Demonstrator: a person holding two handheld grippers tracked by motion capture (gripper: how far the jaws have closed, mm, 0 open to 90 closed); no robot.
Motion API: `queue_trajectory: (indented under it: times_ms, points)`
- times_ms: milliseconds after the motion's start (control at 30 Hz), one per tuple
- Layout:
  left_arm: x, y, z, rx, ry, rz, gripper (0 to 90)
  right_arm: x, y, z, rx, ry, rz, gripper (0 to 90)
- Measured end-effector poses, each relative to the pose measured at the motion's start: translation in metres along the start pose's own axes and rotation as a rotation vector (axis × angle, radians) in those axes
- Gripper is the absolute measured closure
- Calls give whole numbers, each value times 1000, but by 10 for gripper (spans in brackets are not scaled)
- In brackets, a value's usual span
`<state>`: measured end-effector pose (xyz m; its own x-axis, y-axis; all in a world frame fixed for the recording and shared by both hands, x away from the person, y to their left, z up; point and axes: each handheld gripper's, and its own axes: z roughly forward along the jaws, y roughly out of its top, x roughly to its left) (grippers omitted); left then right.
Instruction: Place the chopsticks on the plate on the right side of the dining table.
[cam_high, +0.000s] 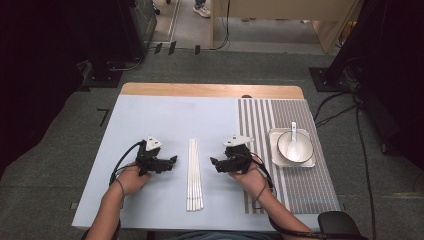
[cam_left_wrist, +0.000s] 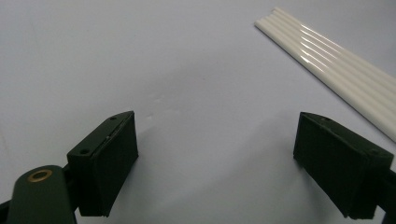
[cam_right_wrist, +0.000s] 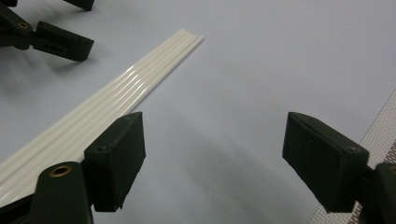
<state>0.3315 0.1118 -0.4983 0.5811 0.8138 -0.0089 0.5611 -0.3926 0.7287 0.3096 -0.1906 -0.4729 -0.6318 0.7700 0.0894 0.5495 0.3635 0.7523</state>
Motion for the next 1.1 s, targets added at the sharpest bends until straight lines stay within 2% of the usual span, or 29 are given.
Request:
queue_trajectory:
  times_ms: [200, 633, 1100]
  points:
    - [0, 0, 0, 0, 0, 0, 135, 2, -2, 3, -4, 4, 25, 221]
    - [0, 0, 0, 0, -1, -2, 135, 13, -7, 12, -9, 4, 23, 236]
    - [0, 0, 0, -1, -1, 0, 135, 24, -15, 10, -23, 27, 42, 263]
